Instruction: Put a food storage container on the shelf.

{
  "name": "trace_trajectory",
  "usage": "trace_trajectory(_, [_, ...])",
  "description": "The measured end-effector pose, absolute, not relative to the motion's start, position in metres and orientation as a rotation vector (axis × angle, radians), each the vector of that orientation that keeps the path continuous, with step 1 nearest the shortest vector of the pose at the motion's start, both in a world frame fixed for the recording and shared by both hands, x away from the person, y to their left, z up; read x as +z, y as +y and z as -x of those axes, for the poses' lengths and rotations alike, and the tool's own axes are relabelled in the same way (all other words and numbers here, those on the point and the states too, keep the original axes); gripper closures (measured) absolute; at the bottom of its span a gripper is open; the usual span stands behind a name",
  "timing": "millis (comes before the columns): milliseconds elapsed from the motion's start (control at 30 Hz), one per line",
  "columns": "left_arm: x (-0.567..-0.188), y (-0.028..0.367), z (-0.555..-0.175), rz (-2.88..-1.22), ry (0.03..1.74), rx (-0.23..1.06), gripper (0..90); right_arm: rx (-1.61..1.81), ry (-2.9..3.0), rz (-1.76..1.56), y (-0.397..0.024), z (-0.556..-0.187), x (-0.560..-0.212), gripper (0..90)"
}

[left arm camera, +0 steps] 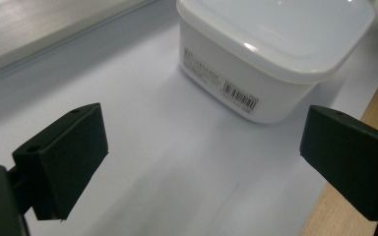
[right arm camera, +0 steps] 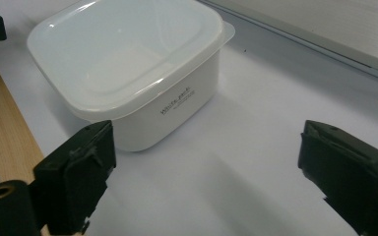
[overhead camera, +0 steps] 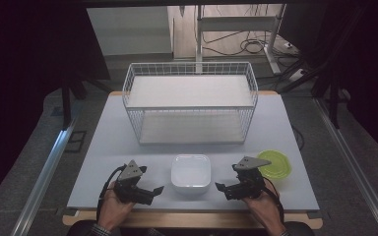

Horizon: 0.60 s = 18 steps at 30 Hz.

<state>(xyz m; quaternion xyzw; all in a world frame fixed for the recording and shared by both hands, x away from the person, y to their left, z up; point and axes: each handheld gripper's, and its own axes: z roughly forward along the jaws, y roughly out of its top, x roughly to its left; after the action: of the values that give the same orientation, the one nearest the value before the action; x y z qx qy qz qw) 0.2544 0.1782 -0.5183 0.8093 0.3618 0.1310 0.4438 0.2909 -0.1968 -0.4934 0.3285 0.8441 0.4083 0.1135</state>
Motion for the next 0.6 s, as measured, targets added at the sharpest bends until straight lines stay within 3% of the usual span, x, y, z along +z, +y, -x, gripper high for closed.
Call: trace_trajectory(600, [-0.504,0.169,-0.267,-2.019,0.894,0.289,2.8,1.218,2.495,-0.945,-0.184,-0.296,-0.491,2.3])
